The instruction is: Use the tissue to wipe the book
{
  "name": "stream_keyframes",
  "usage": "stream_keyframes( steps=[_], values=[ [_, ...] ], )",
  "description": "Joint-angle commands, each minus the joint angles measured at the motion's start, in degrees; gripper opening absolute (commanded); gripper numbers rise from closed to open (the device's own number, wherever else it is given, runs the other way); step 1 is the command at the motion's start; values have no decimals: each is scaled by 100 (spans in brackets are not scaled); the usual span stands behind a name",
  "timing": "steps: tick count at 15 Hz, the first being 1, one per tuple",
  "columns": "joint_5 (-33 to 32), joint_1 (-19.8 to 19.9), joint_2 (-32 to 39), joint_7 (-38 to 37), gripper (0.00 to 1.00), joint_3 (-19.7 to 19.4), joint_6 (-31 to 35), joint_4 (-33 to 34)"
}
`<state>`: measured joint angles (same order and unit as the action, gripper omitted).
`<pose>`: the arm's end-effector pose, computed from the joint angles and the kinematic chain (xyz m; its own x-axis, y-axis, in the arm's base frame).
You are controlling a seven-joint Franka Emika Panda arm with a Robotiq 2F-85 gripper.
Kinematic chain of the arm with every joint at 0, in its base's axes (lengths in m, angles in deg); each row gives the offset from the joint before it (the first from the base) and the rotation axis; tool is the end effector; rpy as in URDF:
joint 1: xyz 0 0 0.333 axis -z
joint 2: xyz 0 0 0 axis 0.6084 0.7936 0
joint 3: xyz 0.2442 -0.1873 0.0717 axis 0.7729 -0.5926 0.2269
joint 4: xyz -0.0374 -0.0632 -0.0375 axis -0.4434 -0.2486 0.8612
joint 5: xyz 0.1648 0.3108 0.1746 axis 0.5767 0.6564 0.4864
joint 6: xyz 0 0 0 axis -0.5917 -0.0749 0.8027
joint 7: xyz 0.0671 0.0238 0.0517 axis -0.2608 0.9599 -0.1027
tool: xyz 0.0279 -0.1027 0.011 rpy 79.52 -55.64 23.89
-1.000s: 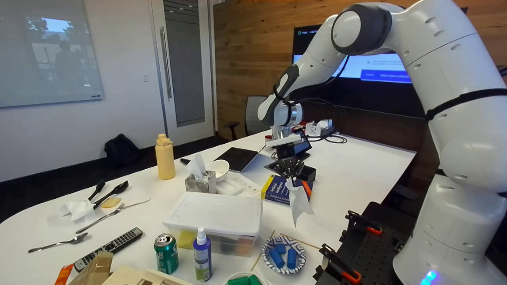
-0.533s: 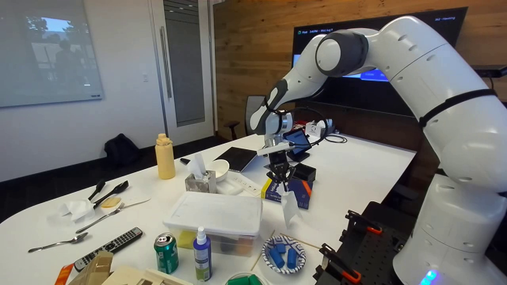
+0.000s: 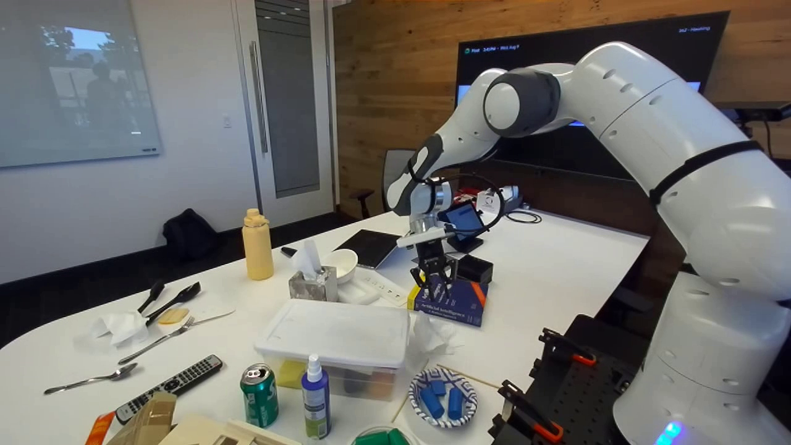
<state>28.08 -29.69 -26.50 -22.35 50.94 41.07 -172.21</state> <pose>0.5826 -0.1739 0.0869 0.2452 -0.8673 -0.4332 -0.8222 -0.4228 0.3812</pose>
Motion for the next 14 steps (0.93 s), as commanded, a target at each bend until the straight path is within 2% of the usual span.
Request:
stream_keyframes(
  steps=[1, 4, 7, 11, 14],
  values=[
    [-70, 50, -177, -23, 79, -106, -289, 85],
    [-607, -22, -930, 736, 99, -245, -293, -460],
    [-1215, -71, -1726, 1470, 100, -347, -111, -941],
    [-1178, 166, -2885, 2394, 100, -220, -328, -1356],
    [-1107, 259, -3418, 2827, 100, -186, -639, -1441]
  ],
)
